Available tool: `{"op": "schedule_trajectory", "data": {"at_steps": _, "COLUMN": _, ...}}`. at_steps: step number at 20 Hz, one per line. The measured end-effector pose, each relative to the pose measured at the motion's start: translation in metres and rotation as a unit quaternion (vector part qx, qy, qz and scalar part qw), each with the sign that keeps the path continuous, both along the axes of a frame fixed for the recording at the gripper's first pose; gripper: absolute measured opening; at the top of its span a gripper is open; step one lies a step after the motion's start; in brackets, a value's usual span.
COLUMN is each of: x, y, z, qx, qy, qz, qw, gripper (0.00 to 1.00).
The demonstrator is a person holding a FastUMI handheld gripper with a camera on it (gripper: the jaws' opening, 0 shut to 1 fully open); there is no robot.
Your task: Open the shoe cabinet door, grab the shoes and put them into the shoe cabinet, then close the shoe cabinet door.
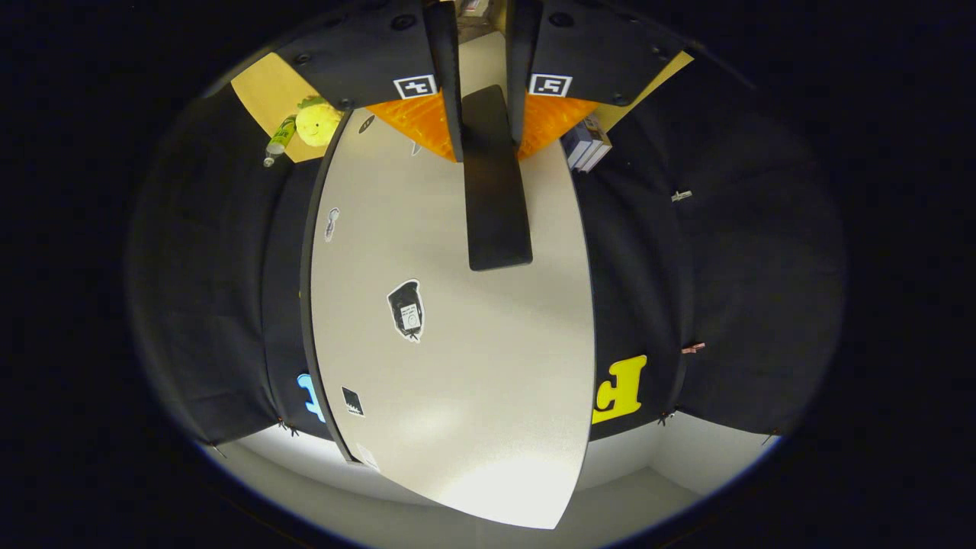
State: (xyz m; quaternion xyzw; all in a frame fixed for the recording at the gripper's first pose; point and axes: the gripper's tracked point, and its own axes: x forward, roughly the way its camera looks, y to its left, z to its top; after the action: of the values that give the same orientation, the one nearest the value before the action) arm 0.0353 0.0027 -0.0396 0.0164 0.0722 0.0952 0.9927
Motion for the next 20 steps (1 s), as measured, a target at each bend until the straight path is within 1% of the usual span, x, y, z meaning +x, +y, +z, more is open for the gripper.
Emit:
{"op": "schedule_trajectory", "data": {"at_steps": 5, "x": -0.022, "y": -0.031, "z": 0.003, "qx": -0.004, "qy": 0.001, "qz": 0.016, "qw": 1.0, "gripper": 0.29}}
{"op": "schedule_trajectory", "data": {"at_steps": 10, "x": -0.038, "y": -0.06, "z": 0.006, "qx": -0.005, "qy": 0.001, "qz": 0.013, "qw": 1.0, "gripper": 0.29}}
{"op": "schedule_trajectory", "data": {"at_steps": 17, "x": -0.057, "y": -0.101, "z": -0.001, "qx": -0.004, "qy": 0.013, "qz": -0.031, "qw": 0.999, "gripper": 0.28}}
{"op": "schedule_trajectory", "data": {"at_steps": 20, "x": -0.073, "y": -0.117, "z": 0.001, "qx": -0.003, "qy": 0.011, "qz": -0.051, "qw": 0.999, "gripper": 0.28}}
